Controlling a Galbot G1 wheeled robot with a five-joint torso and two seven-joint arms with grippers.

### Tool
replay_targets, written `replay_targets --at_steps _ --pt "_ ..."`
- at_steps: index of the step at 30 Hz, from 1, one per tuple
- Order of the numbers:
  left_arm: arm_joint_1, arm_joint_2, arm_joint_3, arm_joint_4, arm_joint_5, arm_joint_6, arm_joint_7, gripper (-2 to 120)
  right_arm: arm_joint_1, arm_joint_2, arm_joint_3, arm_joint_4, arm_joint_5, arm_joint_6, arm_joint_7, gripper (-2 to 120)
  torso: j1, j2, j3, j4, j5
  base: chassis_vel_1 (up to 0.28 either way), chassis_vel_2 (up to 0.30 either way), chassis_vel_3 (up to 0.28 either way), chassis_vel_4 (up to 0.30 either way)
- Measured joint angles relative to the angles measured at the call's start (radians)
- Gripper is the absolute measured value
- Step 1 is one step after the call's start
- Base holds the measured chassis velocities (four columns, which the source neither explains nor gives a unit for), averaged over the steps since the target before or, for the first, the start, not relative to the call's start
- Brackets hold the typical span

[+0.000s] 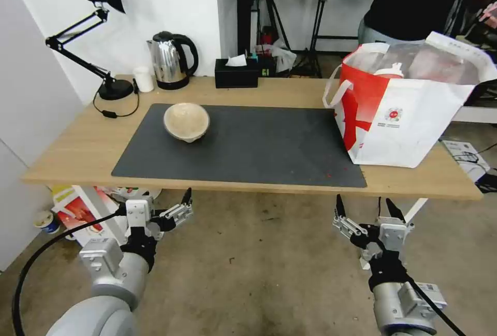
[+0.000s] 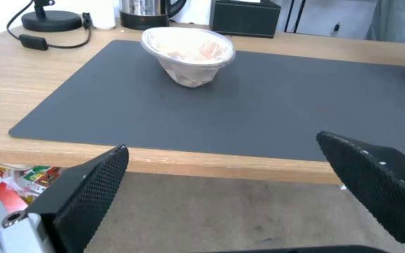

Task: Pick up the trash from the table and place it into the takeout bag.

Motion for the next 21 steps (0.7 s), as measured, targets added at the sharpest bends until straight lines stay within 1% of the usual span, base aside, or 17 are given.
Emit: replay_targets --at_steps 21 --pt "0.001 0.003 -0.001 0.000 0.000 -0.001 0.000 100 0.008 0.004 -0.003 -0.025 -0.001 0.000 -0.019 100 0.000 0.000 0.000 0.0000 0.0001 0.000 0.000 0.000 0.000"
